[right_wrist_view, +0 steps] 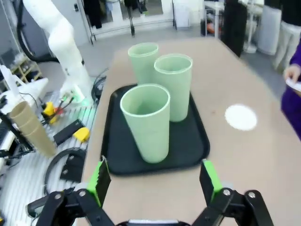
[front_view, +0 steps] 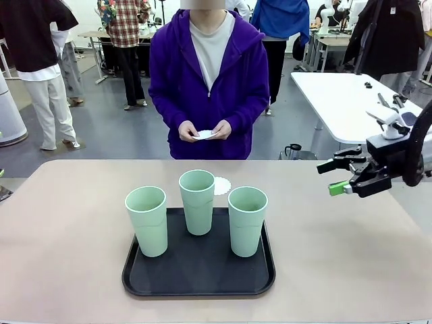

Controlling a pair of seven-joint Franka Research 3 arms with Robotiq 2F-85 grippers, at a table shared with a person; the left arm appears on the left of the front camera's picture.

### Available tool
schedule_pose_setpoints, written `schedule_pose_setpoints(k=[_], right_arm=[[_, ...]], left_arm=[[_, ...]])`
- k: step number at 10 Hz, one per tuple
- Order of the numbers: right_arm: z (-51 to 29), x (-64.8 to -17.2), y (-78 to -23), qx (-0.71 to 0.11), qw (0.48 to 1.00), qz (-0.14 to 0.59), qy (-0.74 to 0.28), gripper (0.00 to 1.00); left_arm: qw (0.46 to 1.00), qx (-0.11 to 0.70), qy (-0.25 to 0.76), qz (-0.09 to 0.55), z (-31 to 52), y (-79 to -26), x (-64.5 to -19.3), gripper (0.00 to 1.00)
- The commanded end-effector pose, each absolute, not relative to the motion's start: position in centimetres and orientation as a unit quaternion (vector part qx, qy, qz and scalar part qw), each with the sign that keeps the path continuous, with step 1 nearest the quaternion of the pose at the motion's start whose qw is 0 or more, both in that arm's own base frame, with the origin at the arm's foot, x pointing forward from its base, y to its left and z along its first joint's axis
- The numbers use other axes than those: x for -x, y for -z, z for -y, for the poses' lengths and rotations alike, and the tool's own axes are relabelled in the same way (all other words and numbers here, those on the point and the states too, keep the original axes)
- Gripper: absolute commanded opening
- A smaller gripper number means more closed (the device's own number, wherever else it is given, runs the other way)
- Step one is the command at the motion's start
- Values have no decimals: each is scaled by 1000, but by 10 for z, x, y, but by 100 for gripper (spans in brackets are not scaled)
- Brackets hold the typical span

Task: Place coasters on the table and set cups on them.
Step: Pick up one Reusable plastic cup and place it on a coaster set by the human.

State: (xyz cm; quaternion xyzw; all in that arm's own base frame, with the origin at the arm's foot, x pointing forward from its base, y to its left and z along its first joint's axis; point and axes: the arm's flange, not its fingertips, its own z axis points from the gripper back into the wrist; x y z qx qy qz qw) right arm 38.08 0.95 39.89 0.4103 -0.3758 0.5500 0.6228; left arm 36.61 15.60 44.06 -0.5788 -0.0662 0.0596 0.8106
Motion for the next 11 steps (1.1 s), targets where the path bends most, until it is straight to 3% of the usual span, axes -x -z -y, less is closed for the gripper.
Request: schedule_pose_setpoints(k=[1,5,11], right_arm=[[-15,-383,-379,-412,595,422,-545,100],[-29,-385,-345,-407,626,409,-524,100],[-23,-383,-355,-414,620,405,-529,100]], left_arm=[[807,583,-58,70,-155,-442,-366,100],[807,583,-58,70,-155,-442,-366,100],[807,583,-58,70,-155,-442,-366,100]])
